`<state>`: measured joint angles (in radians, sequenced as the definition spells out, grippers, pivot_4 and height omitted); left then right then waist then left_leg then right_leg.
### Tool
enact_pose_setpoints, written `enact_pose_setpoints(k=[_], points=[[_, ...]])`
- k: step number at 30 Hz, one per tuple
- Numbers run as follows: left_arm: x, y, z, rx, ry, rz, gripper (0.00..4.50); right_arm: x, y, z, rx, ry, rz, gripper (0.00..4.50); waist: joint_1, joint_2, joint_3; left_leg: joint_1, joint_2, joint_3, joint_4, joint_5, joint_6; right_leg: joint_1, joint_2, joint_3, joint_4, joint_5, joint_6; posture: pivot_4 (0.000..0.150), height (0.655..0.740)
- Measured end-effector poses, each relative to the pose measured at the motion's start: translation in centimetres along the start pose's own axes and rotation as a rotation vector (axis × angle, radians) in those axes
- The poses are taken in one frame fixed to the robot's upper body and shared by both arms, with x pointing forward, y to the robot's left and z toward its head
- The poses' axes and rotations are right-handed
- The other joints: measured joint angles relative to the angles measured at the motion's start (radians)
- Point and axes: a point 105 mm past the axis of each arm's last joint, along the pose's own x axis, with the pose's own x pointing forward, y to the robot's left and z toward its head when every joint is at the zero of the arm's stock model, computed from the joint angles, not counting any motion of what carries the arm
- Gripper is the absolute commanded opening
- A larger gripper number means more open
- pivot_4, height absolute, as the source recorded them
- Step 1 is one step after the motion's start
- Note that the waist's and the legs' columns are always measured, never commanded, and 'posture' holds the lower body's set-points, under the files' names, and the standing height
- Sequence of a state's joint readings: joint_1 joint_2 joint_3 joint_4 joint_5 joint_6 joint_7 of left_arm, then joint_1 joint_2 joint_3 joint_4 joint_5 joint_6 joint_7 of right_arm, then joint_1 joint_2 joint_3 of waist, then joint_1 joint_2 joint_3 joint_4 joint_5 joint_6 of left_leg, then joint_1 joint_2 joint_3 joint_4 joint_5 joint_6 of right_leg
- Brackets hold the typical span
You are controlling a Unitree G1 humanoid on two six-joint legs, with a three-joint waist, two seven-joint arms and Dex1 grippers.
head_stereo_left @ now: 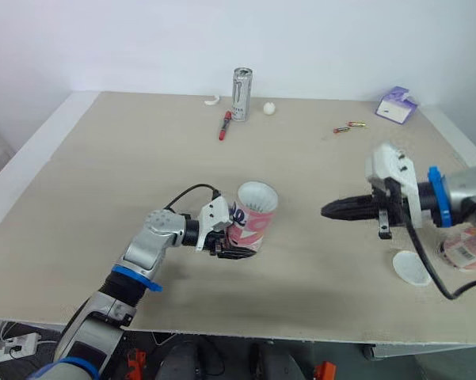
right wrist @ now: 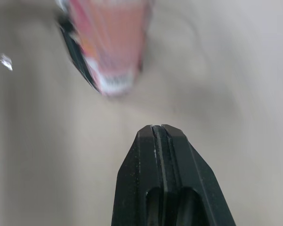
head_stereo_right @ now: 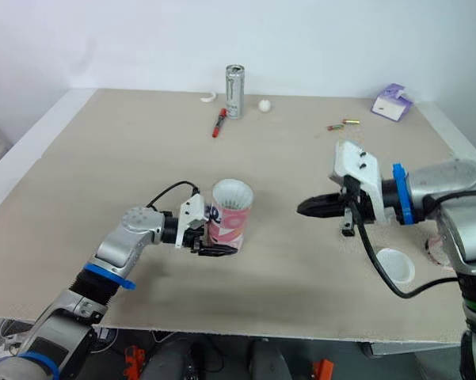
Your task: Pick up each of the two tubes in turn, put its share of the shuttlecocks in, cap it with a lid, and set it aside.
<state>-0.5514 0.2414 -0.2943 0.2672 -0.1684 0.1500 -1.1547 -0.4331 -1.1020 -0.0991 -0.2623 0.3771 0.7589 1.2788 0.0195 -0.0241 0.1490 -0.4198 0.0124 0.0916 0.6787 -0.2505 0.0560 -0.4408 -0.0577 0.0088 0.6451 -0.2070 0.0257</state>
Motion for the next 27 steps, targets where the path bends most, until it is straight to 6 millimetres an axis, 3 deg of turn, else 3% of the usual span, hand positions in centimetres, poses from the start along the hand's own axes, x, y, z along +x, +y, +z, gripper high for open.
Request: enact_pose_setpoints(k=[4, 11, 12, 13, 16, 21, 23, 27], points=[[1.8, -1.0, 0.4, 0.002, -0.065, -0.026, 3.36, -1.2, -1.0, -2.3, 0.025, 0.072, -0.092, 0.04, 0.0, 0.0, 0.0, -0.003, -0.001, 0.0, 0.001, -0.001, 0.001, -0.001, 0.0, -0.002, -0.002, 0.003, 0.005, 0.15, 0.74], [2.8, -1.4, 0.3, 0.04, -0.103, -0.031, 3.36, -3.7, -2.2, -6.4, 0.055, 0.221, -0.188, 0.04, -0.002, 0.0, 0.0, -0.003, -0.001, -0.003, 0.001, -0.001, 0.001, 0.0, 0.002, -0.005, -0.002, 0.0, 0.001, 0.15, 0.74], [2.9, -1.4, 0.3, 0.044, -0.105, -0.032, 3.36, -4.1, -2.2, -7.4, 0.067, 0.259, -0.189, 0.51, -0.005, 0.001, 0.0, -0.003, -0.001, -0.003, 0.001, -0.001, 0.001, 0.0, 0.002, -0.005, -0.002, 0.001, 0.003, 0.15, 0.74], [2.9, -1.4, 0.2, 0.047, -0.105, -0.032, 3.36, -4.3, -2.2, -7.8, 0.075, 0.271, -0.192, 0.64, -0.005, 0.001, 0.0, -0.003, -0.001, -0.003, 0.001, -0.001, 0.001, 0.0, 0.003, -0.005, -0.002, 0.001, 0.004, 0.15, 0.74], [3.0, -1.7, 0.2, 0.054, -0.102, -0.052, 3.36, -5.5, -2.3, -9.6, 0.092, 0.342, -0.205, 1.62, -0.006, 0.001, 0.0, -0.003, -0.001, -0.004, 0.001, -0.001, 0.002, 0.001, 0.003, -0.005, -0.002, 0.002, 0.006, 0.15, 0.74], [2.9, -1.8, 0.2, 0.057, -0.098, -0.068, 3.36, -6.8, -2.8, -11.0, 0.086, 0.409, -0.228, 3.79, -0.009, 0.003, 0.0, -0.002, -0.001, -0.004, 0.001, -0.001, 0.002, 0.001, 0.004, -0.005, -0.002, 0.002, 0.006, 0.15, 0.74], [2.9, -1.8, 0.2, 0.058, -0.097, -0.074, 3.36, -7.2, -3.1, -11.5, 0.055, 0.454, -0.23, 4.42, -0.01, 0.003, 0.0, -0.002, -0.001, -0.004, 0.001, -0.001, 0.002, 0.001, 0.004, -0.005, -0.002, 0.002, 0.006, 0.15, 0.74], [2.9, -1.9, 0.2, 0.059, -0.097, -0.076, 3.36, -7.3, -3.9, -12.1, 0.02, 0.491, -0.222, 4.42, -0.011, 0.003, 0.0, -0.002, 0.0, -0.004, 0.001, 0.0, 0.002, 0.001, 0.004, -0.004, -0.002, 0.002, 0.006, 0.15, 0.74]])
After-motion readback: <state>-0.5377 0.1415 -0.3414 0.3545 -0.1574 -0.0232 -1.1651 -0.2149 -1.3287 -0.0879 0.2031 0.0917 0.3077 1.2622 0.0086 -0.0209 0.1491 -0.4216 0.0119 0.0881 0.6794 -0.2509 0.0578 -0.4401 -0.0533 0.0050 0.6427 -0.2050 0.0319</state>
